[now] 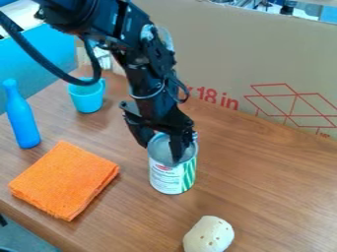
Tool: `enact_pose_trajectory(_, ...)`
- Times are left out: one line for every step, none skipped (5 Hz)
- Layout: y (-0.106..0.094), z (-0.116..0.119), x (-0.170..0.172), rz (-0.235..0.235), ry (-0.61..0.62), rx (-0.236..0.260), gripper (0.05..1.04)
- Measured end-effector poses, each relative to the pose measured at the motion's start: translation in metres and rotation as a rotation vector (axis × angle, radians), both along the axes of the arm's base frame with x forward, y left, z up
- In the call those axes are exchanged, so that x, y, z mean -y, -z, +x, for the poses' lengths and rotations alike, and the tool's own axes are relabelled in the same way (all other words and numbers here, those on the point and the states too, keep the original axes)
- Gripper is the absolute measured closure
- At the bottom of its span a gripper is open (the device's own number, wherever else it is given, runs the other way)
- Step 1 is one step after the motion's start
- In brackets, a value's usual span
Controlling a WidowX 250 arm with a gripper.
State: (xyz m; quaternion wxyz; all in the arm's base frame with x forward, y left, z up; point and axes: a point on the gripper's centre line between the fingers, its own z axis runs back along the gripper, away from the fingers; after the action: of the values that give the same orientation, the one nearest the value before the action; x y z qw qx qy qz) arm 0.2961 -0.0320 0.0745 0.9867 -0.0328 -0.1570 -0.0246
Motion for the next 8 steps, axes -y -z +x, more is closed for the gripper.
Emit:
enact_pose_trajectory(0.002, -0.006, -0.008, 0.005, -0.026, -0.040, 0.082)
enact_pose_trajectory(0.006, -0.028, -0.023, -0.012, -0.085, -0.158, 0.082)
enact_pose_trajectory(0.008, -0.053, -0.030, 0.003, -0.113, -0.265, 0.082)
enact_pose_trajectory(0.007, -0.075, -0.035, 0.046, -0.134, -0.360, 0.082)
enact_pose_trajectory(-0.001, -0.098, -0.038, 0.084, -0.143, -0.432, 0.082)
enact_pose_trajectory(-0.022, -0.112, -0.047, 0.080, -0.178, -0.416, 0.082)
enact_pose_trajectory(-0.030, -0.113, -0.058, 0.035, -0.208, -0.377, 0.082)
enact_pose_trajectory(-0.058, -0.094, -0.076, -0.032, -0.224, -0.235, 0.082)
